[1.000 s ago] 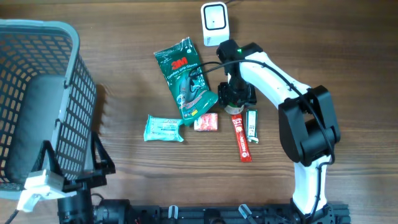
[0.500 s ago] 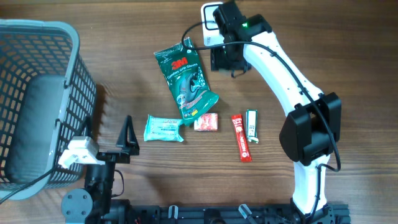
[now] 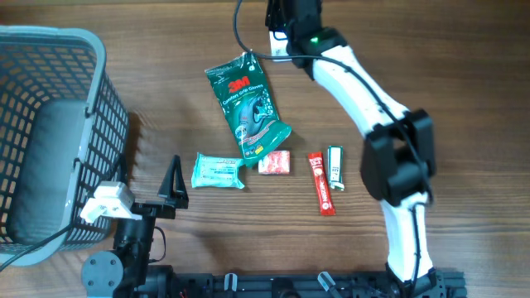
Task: Scan the item barcode
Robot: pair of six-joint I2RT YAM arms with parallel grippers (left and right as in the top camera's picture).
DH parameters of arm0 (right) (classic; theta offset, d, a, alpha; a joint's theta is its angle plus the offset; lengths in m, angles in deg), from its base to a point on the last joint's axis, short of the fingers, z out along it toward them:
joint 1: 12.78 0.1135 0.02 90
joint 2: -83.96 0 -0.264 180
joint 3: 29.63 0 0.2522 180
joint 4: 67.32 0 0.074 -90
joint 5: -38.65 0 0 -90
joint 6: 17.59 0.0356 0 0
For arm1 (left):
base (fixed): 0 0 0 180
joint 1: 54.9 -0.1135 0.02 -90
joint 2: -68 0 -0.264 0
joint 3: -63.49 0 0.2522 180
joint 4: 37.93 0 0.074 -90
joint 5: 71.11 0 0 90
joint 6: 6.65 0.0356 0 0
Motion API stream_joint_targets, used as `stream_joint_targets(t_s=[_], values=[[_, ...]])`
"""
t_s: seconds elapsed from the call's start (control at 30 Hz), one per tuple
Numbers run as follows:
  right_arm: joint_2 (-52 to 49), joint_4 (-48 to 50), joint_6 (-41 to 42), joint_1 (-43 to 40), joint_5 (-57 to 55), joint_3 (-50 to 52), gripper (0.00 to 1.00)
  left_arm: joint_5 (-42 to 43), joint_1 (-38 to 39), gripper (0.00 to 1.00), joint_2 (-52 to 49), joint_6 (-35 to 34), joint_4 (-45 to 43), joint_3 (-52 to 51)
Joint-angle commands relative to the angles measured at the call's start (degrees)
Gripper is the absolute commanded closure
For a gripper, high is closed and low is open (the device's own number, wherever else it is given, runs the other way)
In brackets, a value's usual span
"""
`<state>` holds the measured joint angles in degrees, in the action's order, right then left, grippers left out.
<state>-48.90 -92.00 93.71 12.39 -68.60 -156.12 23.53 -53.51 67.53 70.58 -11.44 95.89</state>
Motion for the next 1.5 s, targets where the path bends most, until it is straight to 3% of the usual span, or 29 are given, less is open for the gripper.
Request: stream_joint_targets(t_s=[0.0,0.3,0.47,0.67,0.83,0.93,1.07,1.23,1.47], values=[[-5.9,3.9,-0.3,-0.4,-2.4,0.9,0.62,1.1,-0.2,0.00,0.2,-0.1,-0.3,-0.7],[-6.7,7.1,-5.8,-0.4,-2.4,0.9,0.64,0.1,-0.2,0.00,0.1,0.3,9.0,-0.9],[-5.1,8.0,-6.3,-0.4,-2.4,0.8,0.67,1.3,-0.2,0.00,0.1,10.1,11.2,-2.2],[-3.4,8.2,-6.3,-0.4,-2.4,0.8,0.67,11.5,-0.2,0.00,0.1,21.7,8.7,-5.4],[3.7,4.8,-8.6,-0.9,-2.8,0.8,0.67,14.0,-0.2,0.00,0.1,24.8,8.6,-7.2],[11.5,-3.5,-9.3,-2.7,-6.6,0.8,0.66,14.0,-0.2,0.00,0.1,24.8,8.6,-7.5],[20.0,-20.1,-7.6,-9.7,-8.7,0.8,0.70,14.0,-0.2,0.00,0.1,23.6,9.1,-7.5],[20.8,-35.7,-2.9,-25.2,-5.1,0.9,0.68,14.0,-0.2,0.00,0.1,16.5,10.7,-7.5],[14.4,-42.0,-2.9,-51.2,7.2,2.8,0.66,13.8,-0.2,0.00,0.0,15.9,14.2,-8.5]])
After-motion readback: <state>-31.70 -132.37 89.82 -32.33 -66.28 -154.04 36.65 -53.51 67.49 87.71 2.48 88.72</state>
